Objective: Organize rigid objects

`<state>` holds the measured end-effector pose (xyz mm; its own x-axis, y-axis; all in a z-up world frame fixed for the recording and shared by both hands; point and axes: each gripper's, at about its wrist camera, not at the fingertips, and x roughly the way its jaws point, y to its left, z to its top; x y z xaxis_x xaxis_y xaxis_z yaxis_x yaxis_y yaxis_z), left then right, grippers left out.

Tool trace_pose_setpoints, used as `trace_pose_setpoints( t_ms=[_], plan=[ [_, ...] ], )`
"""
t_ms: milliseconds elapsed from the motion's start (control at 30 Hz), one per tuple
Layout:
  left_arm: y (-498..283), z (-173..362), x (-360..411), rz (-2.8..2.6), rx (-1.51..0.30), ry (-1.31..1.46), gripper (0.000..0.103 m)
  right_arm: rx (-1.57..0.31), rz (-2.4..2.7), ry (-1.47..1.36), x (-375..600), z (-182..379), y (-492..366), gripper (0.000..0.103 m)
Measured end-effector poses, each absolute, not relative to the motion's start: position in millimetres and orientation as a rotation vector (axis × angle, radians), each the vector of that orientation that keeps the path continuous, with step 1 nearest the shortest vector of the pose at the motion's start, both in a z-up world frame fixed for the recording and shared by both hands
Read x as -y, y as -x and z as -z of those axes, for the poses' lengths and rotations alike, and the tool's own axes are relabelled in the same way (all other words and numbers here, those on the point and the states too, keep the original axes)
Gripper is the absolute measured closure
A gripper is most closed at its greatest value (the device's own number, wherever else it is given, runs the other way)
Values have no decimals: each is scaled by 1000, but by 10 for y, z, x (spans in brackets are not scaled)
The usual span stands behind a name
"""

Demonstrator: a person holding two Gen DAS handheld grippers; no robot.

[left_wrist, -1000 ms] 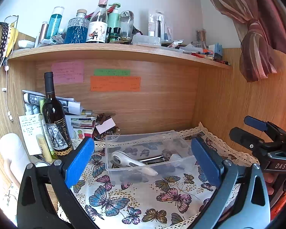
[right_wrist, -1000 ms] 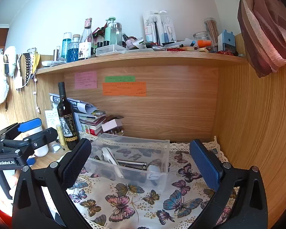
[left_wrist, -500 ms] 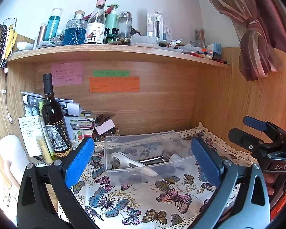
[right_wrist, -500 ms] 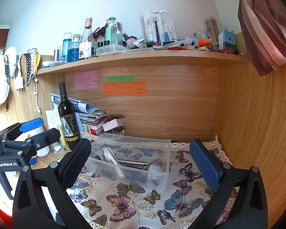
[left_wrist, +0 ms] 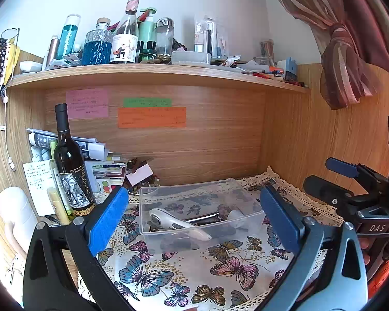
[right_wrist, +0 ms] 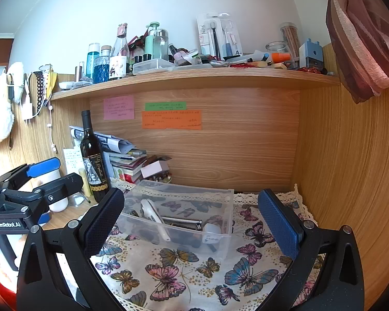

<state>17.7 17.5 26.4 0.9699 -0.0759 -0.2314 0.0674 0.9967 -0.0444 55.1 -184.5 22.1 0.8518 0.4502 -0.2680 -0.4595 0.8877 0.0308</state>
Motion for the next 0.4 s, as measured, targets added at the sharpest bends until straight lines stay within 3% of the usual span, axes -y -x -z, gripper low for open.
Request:
trace_pose_setpoints(
  t_ms=[400],
  plan=[
    [-184,-249,-184,75,-242,49,0,-278,-493,52,1812,-197,-573,0]
  ],
)
